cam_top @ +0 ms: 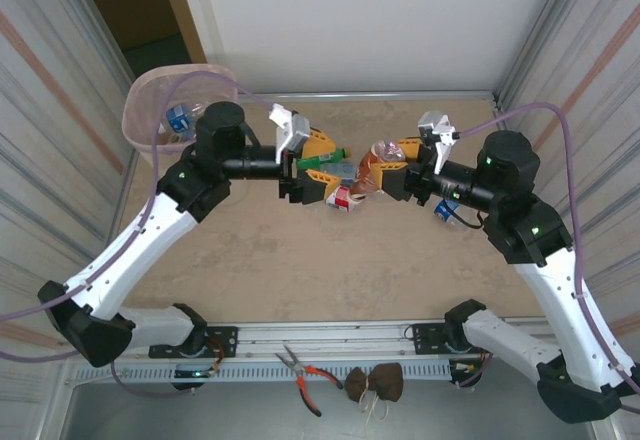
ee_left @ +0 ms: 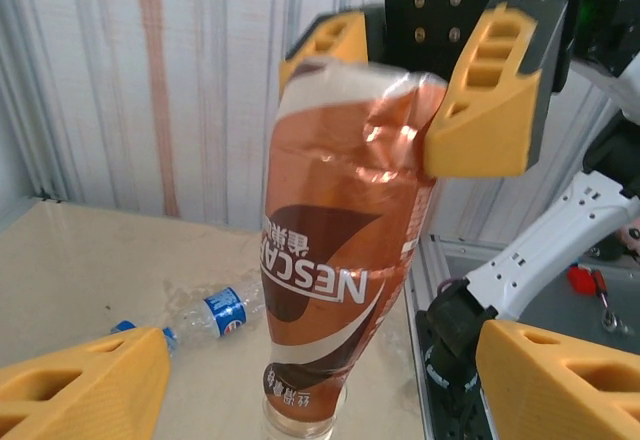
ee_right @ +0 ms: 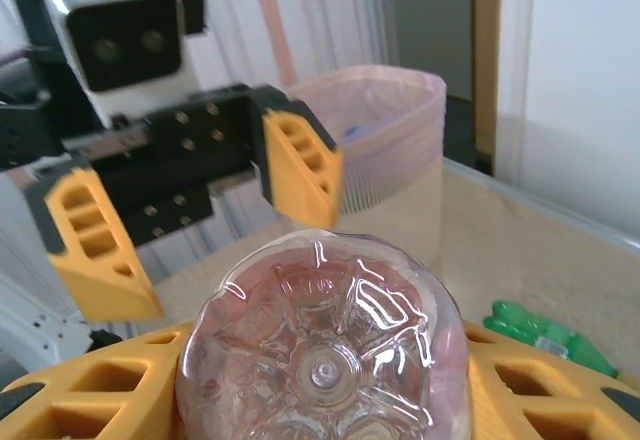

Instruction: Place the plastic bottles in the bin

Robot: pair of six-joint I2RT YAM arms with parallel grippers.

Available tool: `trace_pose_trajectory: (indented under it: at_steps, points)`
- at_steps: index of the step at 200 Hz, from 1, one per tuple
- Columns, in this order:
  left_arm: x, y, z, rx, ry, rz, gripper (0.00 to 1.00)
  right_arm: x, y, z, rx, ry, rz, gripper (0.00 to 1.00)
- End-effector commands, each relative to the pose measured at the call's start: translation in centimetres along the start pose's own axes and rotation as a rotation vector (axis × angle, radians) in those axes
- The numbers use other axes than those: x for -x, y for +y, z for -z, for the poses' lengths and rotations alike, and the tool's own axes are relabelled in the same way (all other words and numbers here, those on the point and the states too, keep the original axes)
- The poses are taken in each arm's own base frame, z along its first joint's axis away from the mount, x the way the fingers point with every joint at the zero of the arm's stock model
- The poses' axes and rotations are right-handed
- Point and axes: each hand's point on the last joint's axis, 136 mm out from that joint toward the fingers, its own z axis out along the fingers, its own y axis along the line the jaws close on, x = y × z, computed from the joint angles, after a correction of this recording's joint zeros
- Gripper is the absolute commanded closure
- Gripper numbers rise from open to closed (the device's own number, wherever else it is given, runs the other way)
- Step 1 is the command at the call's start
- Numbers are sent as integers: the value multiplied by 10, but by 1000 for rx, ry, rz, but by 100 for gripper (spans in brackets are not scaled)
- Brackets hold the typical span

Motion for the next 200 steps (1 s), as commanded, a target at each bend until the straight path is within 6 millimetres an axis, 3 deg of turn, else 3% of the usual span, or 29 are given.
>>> trace_pose_trajectory:
  at_steps: [1,85,200]
  points:
    - [1,-6,-8,-22,32,-50,19,22,29,10,121,-75,27,50]
    - [3,-42,-38,-183,80,-122,22,33,46,17,187,-106,30,51]
    - [9,-45,-45,-183,78,-151,34,31,49,18,197,-99,30,51]
